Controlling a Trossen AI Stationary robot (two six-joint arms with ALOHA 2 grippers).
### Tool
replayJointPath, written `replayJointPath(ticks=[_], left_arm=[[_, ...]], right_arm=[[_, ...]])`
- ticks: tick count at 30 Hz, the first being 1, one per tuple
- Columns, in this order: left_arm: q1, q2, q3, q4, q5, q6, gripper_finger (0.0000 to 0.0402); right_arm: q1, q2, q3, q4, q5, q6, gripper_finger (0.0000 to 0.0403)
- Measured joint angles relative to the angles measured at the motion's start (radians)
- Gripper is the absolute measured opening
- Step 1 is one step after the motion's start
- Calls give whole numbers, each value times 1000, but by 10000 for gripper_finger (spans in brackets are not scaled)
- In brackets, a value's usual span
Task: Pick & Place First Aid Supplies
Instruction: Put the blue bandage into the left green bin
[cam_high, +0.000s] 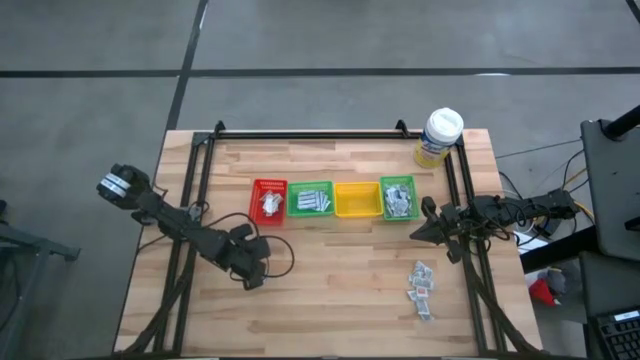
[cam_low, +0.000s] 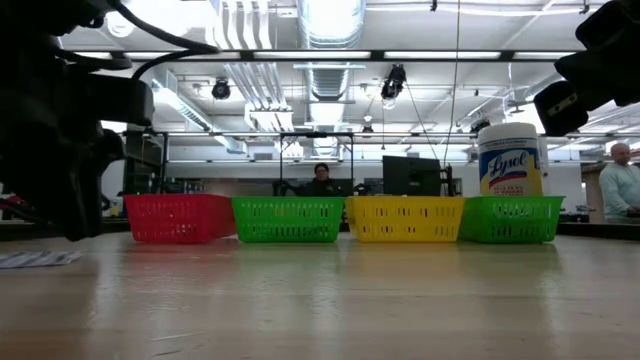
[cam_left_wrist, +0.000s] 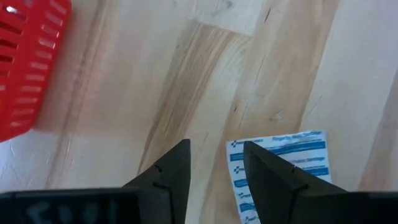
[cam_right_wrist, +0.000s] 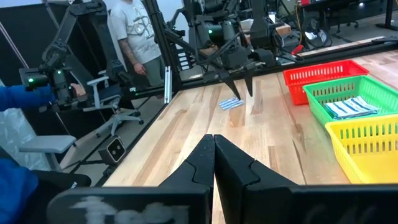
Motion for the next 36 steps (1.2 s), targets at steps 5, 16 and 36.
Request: replayJointPath(ticks=[5,16,36], left_arm=[[0,2,-1,3,4,-4,142],[0,3,-36,65,51,-34,142],[0,1,-171,242,49,-122,79]], right_arm=[[0,0,0,0,0,0,8],[0,0,0,0,0,0,8],[0,0,0,0,0,0,8]])
